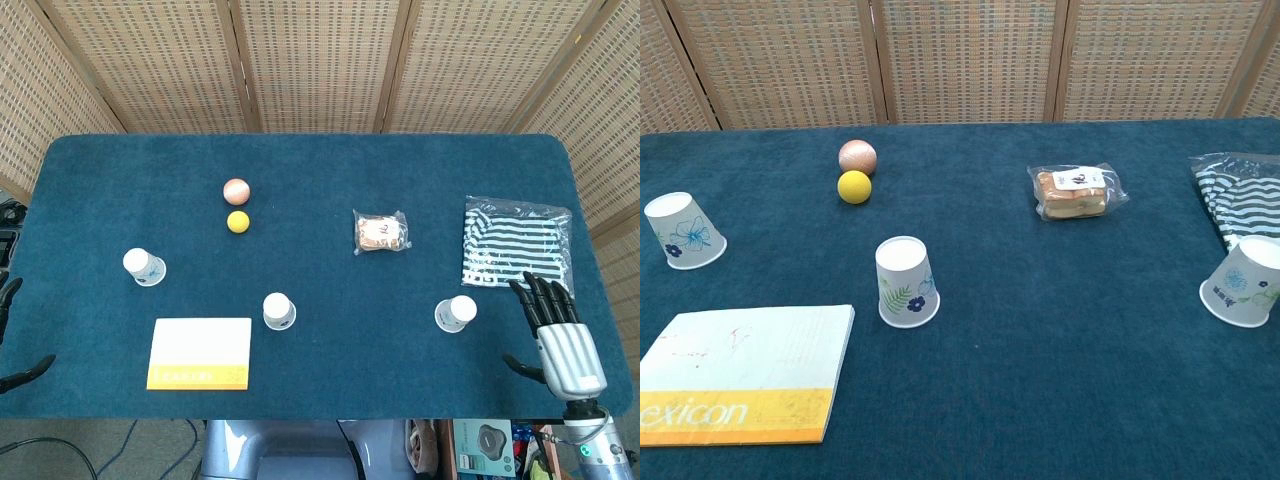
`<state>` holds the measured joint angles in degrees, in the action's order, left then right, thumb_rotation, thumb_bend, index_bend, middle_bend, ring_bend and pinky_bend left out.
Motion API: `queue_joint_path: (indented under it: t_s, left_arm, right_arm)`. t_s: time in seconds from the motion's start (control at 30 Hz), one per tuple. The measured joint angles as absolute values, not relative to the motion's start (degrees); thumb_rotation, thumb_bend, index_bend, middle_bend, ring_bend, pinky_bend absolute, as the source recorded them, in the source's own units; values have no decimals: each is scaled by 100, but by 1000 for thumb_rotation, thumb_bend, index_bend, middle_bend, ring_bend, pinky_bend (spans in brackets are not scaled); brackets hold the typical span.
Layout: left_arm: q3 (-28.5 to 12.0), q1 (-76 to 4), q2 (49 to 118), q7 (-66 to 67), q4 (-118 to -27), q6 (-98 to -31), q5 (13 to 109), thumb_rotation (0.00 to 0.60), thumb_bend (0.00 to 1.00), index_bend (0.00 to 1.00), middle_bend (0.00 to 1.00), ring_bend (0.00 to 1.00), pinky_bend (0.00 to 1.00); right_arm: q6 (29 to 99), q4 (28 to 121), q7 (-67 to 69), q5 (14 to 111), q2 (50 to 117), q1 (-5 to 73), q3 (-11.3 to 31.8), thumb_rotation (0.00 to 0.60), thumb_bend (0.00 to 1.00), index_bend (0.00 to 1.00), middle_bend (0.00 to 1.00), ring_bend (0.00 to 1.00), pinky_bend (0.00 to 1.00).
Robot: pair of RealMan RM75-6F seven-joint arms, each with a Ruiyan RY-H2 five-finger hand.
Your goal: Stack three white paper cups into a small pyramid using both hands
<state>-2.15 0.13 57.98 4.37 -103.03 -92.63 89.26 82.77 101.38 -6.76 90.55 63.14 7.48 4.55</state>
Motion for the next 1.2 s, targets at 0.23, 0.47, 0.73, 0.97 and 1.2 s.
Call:
queue_joint_path:
  t_s: [0.23, 0.47, 0.73, 0.97, 1.2]
  left_arm:
    - [-269, -62, 5845, 560, -10312, -9102, 8748, 600, 114, 0, 0, 0, 0]
    - [-362, -172, 5880, 646, -10274, -8881, 8470, 600, 113, 0, 0, 0, 0]
    - [-401, -192, 5878, 662, -10262, -8855, 8381, 600, 114, 0, 0, 0, 0]
    - [-402, -211, 5883, 683, -10252, -8811, 8337, 600, 113, 0, 0, 0, 0]
    - [-390, -230, 5878, 719, -10282, -8761, 8310, 600, 114, 0, 0, 0, 0]
  right_arm:
    - [6785, 9674, 255, 8700, 6372, 1583, 648, 600, 86, 166, 240, 143, 262]
    - [5801, 8745, 748, 8343, 7010, 2299, 739, 600, 176, 219, 291, 201, 332]
    - [5437, 7996, 679, 8012, 7638, 2552, 715, 600, 280, 393, 482, 427, 541]
    - [5380, 7659, 403, 7860, 7909, 2639, 678, 600, 400, 450, 576, 517, 645]
    - [5502, 7941, 325, 7922, 7851, 2656, 657, 600, 405, 452, 580, 518, 645]
